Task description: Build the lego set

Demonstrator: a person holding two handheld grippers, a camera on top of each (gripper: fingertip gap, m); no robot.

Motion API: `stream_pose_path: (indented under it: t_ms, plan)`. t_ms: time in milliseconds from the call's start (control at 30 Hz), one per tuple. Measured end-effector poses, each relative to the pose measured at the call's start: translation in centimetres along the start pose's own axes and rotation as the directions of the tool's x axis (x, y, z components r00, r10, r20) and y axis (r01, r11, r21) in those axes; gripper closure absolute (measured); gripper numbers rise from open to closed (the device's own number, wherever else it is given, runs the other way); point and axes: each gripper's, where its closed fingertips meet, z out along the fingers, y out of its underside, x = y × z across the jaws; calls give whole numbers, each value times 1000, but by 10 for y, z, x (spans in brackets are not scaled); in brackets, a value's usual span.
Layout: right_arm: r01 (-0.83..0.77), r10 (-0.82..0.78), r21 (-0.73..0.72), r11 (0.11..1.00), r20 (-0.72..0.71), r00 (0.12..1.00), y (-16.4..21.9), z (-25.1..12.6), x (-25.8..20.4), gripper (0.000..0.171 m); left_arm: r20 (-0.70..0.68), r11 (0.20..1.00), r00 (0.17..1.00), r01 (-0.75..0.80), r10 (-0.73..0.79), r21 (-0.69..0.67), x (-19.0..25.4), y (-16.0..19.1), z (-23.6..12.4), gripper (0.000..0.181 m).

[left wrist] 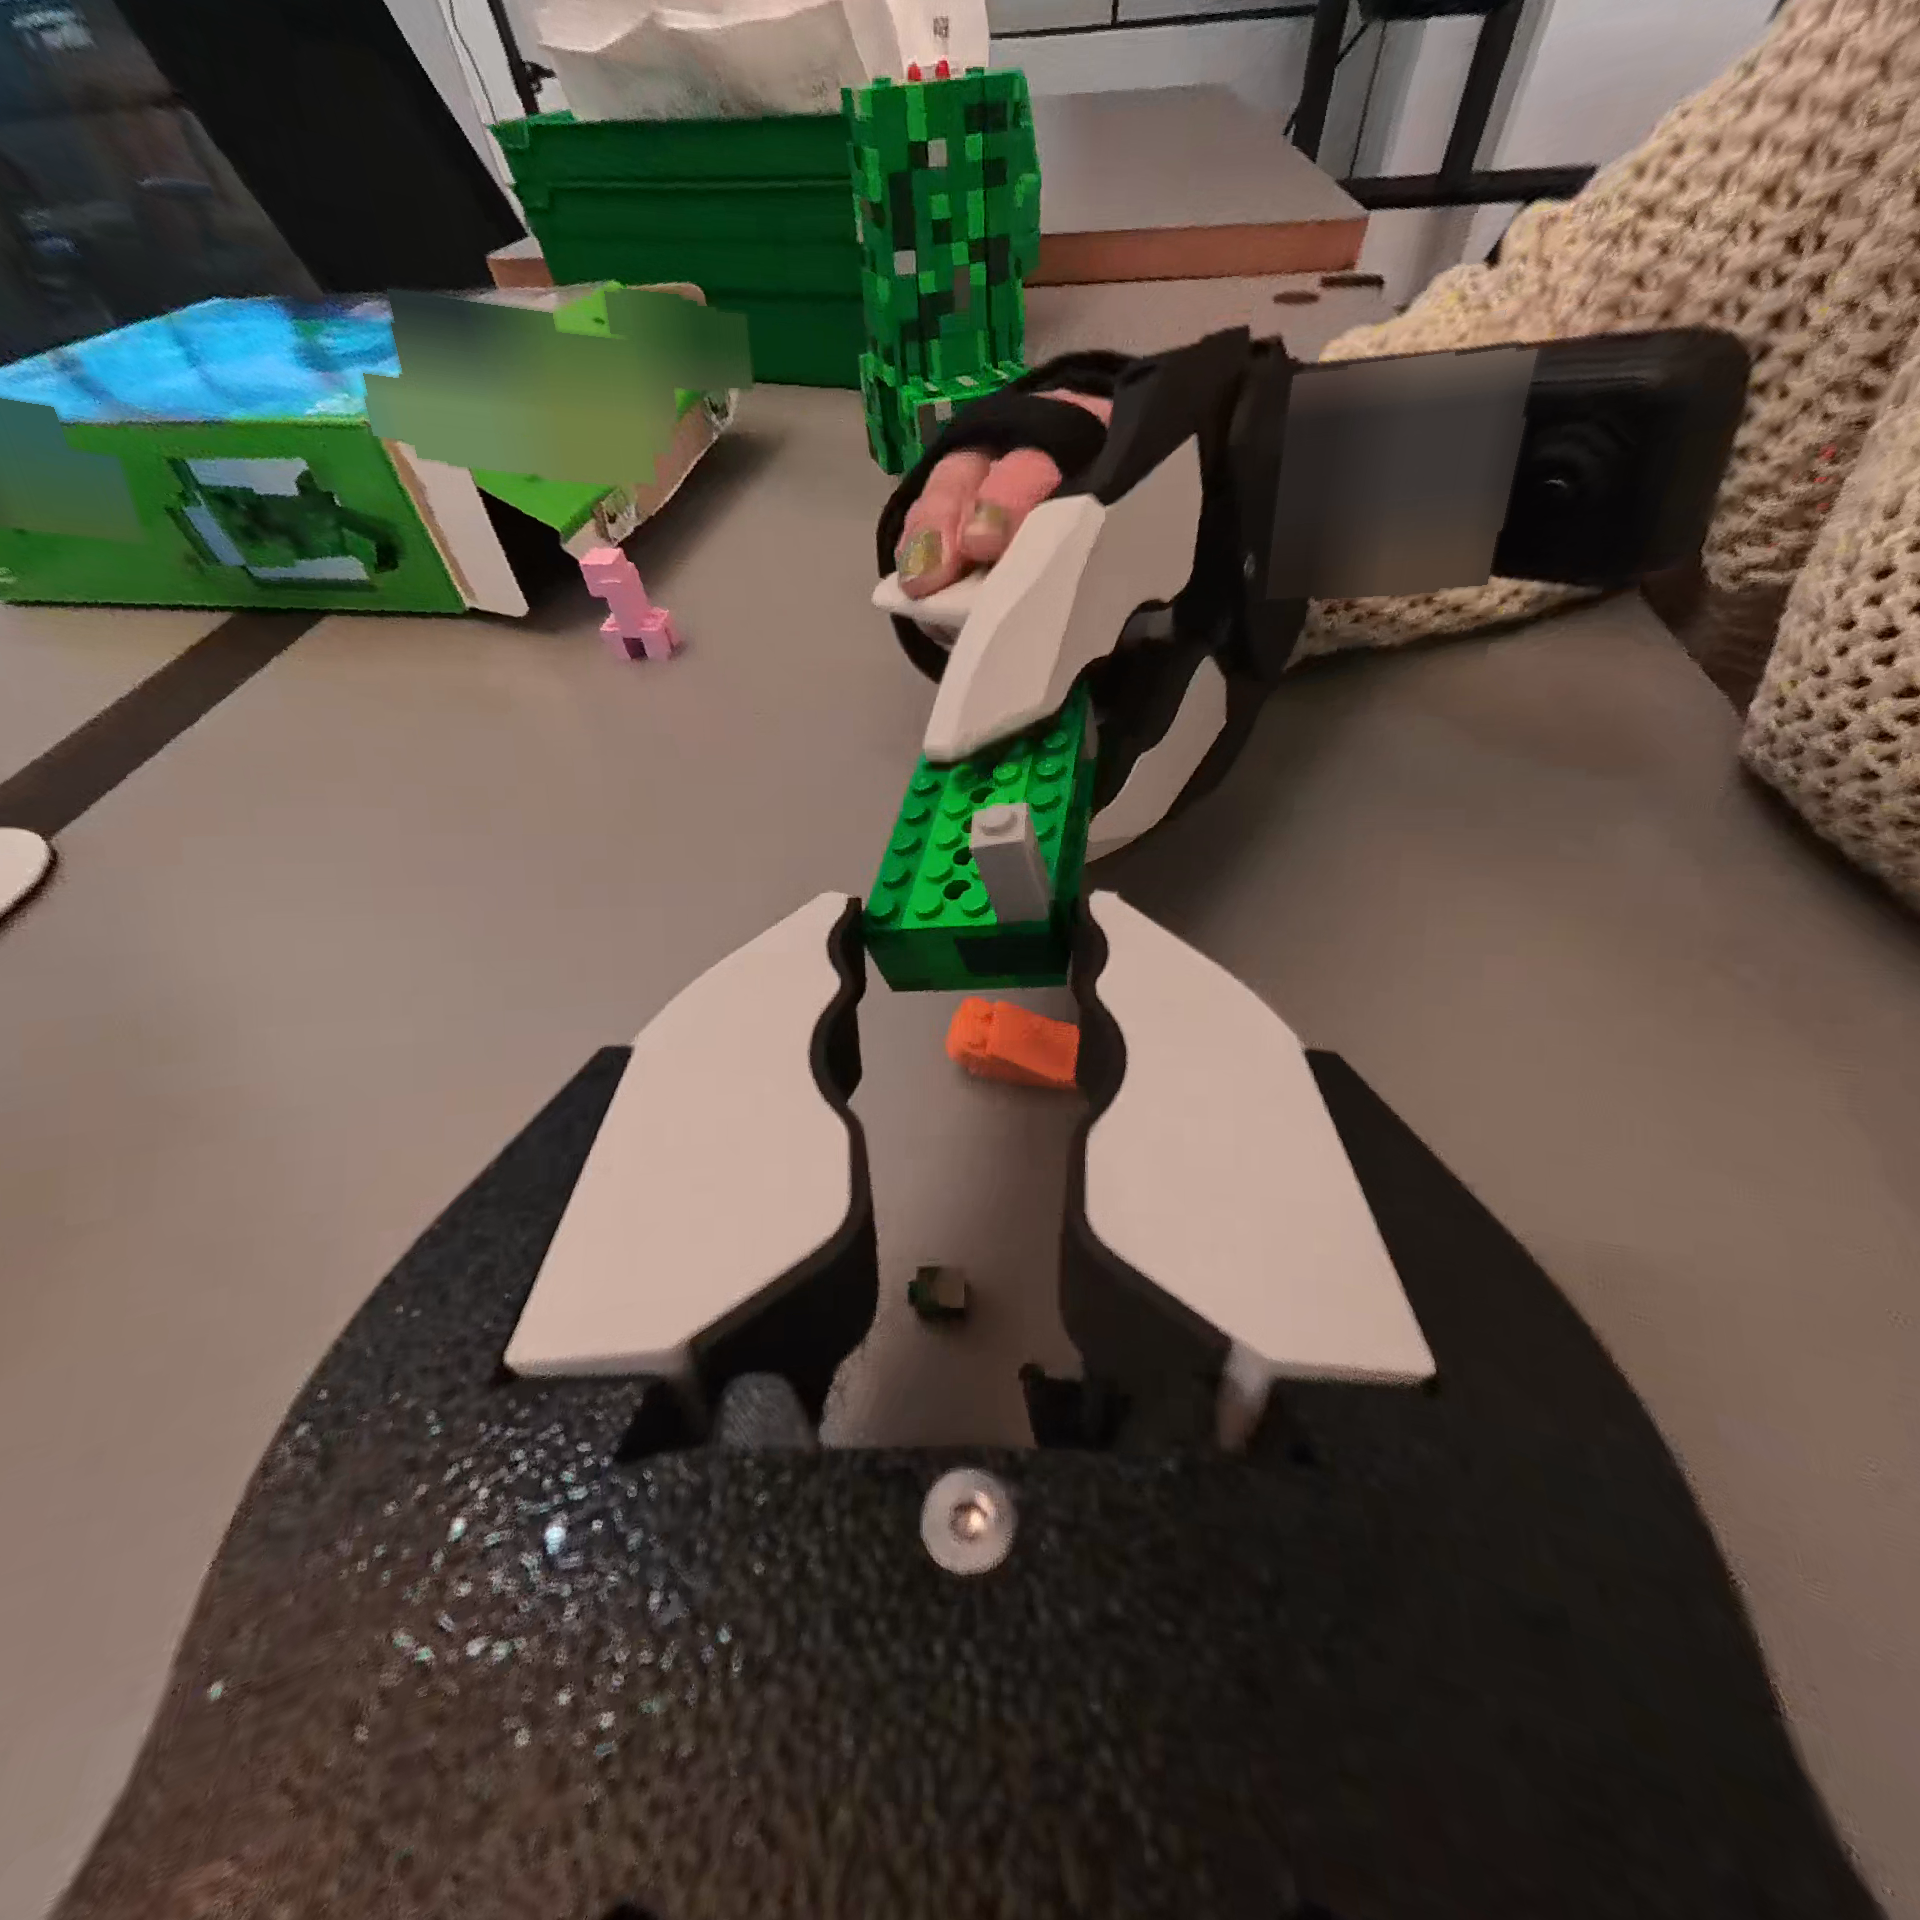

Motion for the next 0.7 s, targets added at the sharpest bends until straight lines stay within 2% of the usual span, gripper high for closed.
stream_pose_path:
  t_ms: [100,233,300,400,533,600,700]
  plan:
    - [-19,19,-4,1000,-71,997,-1,-3,10,130,92,999,994,-51,51,6,-9,-1,-6,143]
    - [-209,207,-12,978,-88,974,14,-9,22,128,286,993,955,-98,76,64,-29,-6,-33,143]
    - [-338,337,2,941,-80,938,22,-11,27,130,368,991,924,-129,106,40,-37,-4,-54,143]
    - [-506,504,-1,863,-78,860,35,-12,33,132,534,987,831,-154,153,-43,-60,4,-106,143]
    - [-641,638,-22,767,-78,766,51,-12,36,139,749,994,656,-105,94,-33,-89,19,-201,144]
    - [-674,669,-36,738,-95,737,59,-12,38,139,820,997,570,-78,40,6,-98,30,-242,144]
    - [-698,688,-55,714,-130,714,68,-13,40,142,860,997,509,-79,29,14,-103,42,-275,143]
